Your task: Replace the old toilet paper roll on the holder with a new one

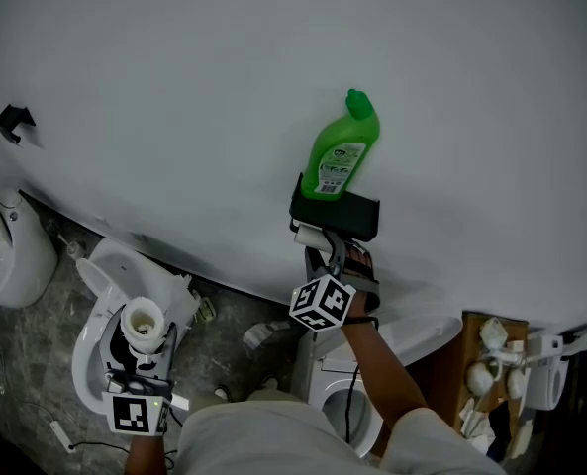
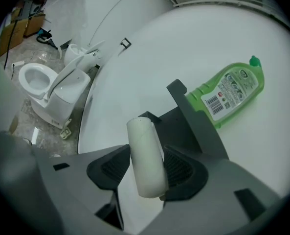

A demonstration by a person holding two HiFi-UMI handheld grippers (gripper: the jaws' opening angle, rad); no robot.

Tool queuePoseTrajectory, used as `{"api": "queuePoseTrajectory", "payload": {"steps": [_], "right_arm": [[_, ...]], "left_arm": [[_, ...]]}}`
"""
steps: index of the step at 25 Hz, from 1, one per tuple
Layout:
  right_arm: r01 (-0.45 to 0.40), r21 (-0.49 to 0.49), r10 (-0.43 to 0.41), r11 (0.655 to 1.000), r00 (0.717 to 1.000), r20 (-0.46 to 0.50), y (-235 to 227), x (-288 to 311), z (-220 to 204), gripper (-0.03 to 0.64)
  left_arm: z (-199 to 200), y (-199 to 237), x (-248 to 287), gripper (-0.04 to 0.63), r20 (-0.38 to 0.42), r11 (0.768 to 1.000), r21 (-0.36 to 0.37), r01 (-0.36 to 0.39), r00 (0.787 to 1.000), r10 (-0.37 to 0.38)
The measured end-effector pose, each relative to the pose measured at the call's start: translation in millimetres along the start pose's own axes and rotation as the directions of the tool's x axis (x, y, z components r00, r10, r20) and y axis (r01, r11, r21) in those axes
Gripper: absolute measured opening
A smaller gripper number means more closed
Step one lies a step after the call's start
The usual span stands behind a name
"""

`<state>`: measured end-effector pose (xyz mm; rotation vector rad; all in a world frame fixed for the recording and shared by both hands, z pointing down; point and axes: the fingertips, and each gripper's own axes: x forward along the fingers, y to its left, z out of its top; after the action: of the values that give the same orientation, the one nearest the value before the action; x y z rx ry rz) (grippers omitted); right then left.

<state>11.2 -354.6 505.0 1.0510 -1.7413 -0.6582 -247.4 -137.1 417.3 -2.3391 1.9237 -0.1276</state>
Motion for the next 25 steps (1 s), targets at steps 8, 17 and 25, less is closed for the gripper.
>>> {"api": "queuePoseTrajectory", "payload": {"steps": [8, 17, 25], "right_arm": [[0.038, 0.008, -0.038, 0.999, 0.999, 0.005, -8, -11, -13, 0.209], [0.056, 0.028, -0.055, 0.998, 0.998, -0.032, -17, -24, -40, 0.204], [0.086, 0.107, -0.076, 0.991, 0.993, -0.096, -33, -32, -84, 0.191]], "left_arm": [[-6, -4, -3, 0.319, -0.012, 1.000, -0.010, 0.012, 1.000, -0.012], [9, -23, 6, 0.319, 0.021, 0.999, -0.023, 0.047, 0.999, -0.046], [8, -33, 11, 0.319, 0.011, 0.998, -0.011, 0.068, 0.998, -0.068]]}}
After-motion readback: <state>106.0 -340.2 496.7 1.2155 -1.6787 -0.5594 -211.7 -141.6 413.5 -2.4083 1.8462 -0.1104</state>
